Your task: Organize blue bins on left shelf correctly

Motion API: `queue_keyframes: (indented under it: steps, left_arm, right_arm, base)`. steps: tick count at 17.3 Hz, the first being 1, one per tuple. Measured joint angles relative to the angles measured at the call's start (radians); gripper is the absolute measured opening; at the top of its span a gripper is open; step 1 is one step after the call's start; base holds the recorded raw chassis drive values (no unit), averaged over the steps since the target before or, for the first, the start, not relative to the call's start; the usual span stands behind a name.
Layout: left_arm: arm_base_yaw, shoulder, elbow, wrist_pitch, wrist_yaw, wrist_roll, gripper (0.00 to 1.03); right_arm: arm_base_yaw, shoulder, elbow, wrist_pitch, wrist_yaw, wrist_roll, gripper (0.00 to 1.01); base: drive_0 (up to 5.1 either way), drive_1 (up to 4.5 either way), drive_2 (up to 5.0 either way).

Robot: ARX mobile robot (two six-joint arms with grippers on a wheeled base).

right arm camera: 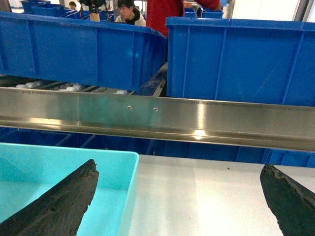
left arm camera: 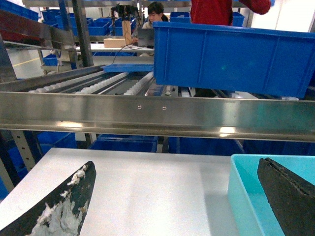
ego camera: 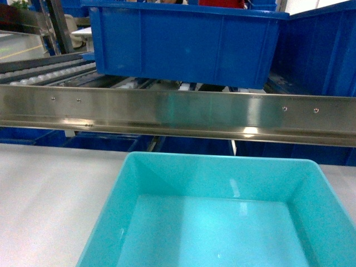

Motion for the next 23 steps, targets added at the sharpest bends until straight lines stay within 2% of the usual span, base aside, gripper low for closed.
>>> queue_keyframes:
  steps: [12, 14, 15, 16, 18, 19, 20, 21, 22, 23]
  left_arm:
    - [0.0, 0.0, 0.0, 0.0, 0.0, 0.0, 0.98]
    - [0.0, 0.0, 0.0, 0.0, 0.0, 0.0, 0.98]
    - [-0.009, 0.002, 0.0, 0.004, -0.003, -0.001, 0.98]
    - [-0.035, 0.01, 0.0, 0.023, -0.035, -0.002, 0.98]
    - [-0.118, 0.1, 0.0, 0.097, -0.095, -0.004, 0.98]
    - [-0.154, 0.176, 0.0, 0.165, -0.124, -0.003, 0.98]
    - [-0.182, 0.286, 0.001, 0.255, -0.134, 0.003, 0.98]
    - [-0.198, 0.481, 0.011, 0.379, -0.127, 0.009, 0.98]
    - [-0.202, 0.646, 0.051, 0.468, -0.109, 0.008, 0.98]
    - [-0.205, 0.797, 0.103, 0.549, -0.1, 0.008, 0.98]
  right_arm:
    - [0.0, 0.0, 0.0, 0.0, 0.0, 0.0, 0.98]
    - [0.031, 0.0, 0.0, 0.005, 0.018, -0.01, 0.98]
    - [0.061, 0.001, -0.001, 0.011, 0.023, -0.022, 0.98]
    - [0.074, 0.022, -0.002, 0.026, 0.014, -0.03, 0.98]
    - [0.105, 0.163, -0.001, 0.137, 0.011, -0.046, 0.98]
    - [0.138, 0.27, -0.001, 0.208, 0.012, -0.055, 0.98]
    - [0.172, 0.406, 0.0, 0.325, 0.014, -0.068, 0.98]
    - [0.199, 0.632, 0.005, 0.493, 0.016, -0.079, 0.98]
    - [0.203, 0.818, 0.032, 0.612, 0.025, -0.086, 0.98]
    - [0.203, 0.979, 0.09, 0.678, 0.022, -0.088, 0.98]
  base:
    - [0.0, 0.0, 0.0]
    - [0.0, 0.0, 0.0]
    - [0.0, 0.0, 0.0]
    - [0.0, 0.0, 0.0]
    - [0.0, 0.0, 0.0]
    - [0.0, 0.0, 0.0]
    - [0.0, 0.0, 0.0]
    - [0.0, 0.0, 0.0]
    - [0.0, 0.0, 0.0]
    - [0.0, 0.0, 0.0]
